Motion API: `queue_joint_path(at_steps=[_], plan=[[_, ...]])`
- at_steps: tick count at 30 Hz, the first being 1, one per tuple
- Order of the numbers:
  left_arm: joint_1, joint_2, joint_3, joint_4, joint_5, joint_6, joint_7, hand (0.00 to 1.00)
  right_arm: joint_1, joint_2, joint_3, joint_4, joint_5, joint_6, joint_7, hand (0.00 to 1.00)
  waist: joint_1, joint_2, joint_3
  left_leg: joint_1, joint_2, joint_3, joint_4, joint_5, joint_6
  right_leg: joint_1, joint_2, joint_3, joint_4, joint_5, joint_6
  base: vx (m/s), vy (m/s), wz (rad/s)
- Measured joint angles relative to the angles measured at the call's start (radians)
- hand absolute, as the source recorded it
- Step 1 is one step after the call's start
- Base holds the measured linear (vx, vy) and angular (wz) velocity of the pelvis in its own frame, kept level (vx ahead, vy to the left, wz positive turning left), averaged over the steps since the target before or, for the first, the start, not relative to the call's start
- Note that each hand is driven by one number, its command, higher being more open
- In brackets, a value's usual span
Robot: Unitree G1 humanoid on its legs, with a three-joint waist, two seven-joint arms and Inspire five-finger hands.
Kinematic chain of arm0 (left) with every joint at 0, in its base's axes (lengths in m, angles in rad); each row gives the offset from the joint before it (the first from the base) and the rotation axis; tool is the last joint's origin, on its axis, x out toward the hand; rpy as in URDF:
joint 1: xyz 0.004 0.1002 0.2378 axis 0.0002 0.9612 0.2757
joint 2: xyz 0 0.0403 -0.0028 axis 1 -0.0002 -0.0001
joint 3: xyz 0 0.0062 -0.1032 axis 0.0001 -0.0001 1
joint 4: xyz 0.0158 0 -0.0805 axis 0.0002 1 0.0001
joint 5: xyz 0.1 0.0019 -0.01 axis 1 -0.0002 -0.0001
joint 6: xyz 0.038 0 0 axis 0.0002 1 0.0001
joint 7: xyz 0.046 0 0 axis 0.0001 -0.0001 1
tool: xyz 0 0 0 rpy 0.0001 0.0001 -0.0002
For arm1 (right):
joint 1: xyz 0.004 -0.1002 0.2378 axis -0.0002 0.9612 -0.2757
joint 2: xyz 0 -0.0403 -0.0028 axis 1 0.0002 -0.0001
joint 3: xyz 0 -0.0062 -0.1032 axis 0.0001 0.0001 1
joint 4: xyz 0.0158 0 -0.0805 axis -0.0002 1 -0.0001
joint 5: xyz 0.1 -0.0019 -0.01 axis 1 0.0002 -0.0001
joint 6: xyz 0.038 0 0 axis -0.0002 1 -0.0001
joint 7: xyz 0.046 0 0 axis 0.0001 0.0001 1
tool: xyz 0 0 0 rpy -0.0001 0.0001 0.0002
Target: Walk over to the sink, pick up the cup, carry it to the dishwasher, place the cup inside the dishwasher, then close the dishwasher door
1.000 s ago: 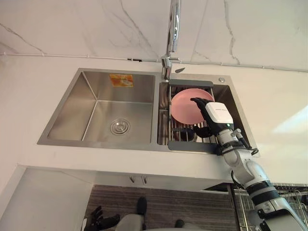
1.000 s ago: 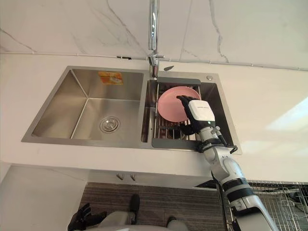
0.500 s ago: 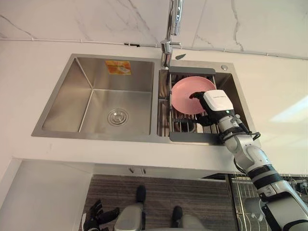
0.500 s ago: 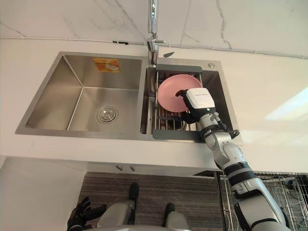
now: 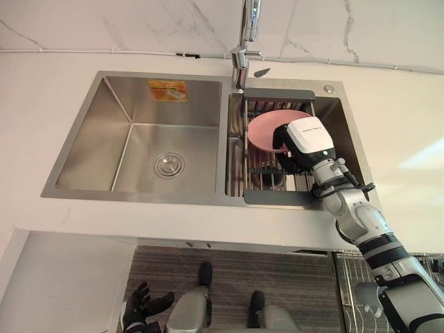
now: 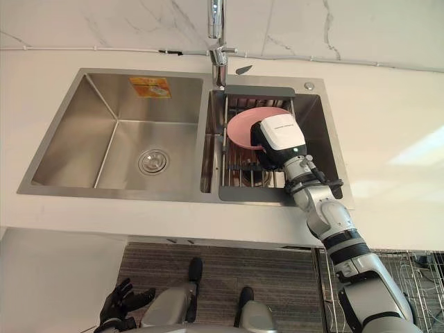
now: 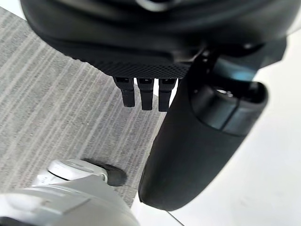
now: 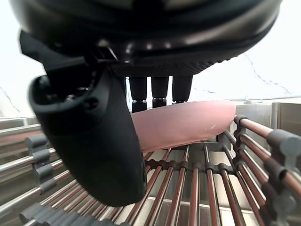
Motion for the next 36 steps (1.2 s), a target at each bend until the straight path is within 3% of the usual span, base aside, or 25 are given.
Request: queue_joint_path(at_steps=[10,21,26,36], plan=[[0.015,0.000,0.002,0.003,0.002,0.002,-0.018,0.90,0.083,-0.129,-0.067,-0.225,0.009,-0.056,0.005,0.30,-0.010,-0.005,-0.004,0.074,0.003,0.024,-0.066,0.016,0.003,0.037,0.001,0.019,-0.013,-0.001,-0.002,-0.01,-0.003,-0.07],[0.027,0.019,0.002,0.012,0.004,0.005,-0.036,0.90,0.220,-0.162,-0.179,-0.341,0.011,-0.094,0.004,0.30,-0.040,-0.033,-0.053,0.101,0.005,0.039,-0.066,0.016,0.003,0.059,0.003,0.038,-0.027,0.002,-0.003,-0.01,-0.006,-0.04],[0.028,0.020,0.003,0.032,0.026,0.007,-0.036,0.90,0.345,-0.135,-0.267,-0.405,0.027,-0.100,0.003,0.30,-0.055,-0.030,-0.077,0.119,0.007,0.052,-0.071,0.014,0.001,0.072,0.003,0.047,-0.028,0.005,-0.003,-0.04,-0.002,-0.08],[0.051,0.020,0.005,0.046,0.053,0.019,-0.036,0.90,0.557,0.024,-0.489,-0.562,0.089,-0.082,-0.030,0.30,-0.091,-0.020,-0.129,0.145,0.017,0.070,-0.070,0.002,-0.012,0.090,0.011,0.065,-0.028,0.003,-0.019,-0.03,-0.011,-0.06]])
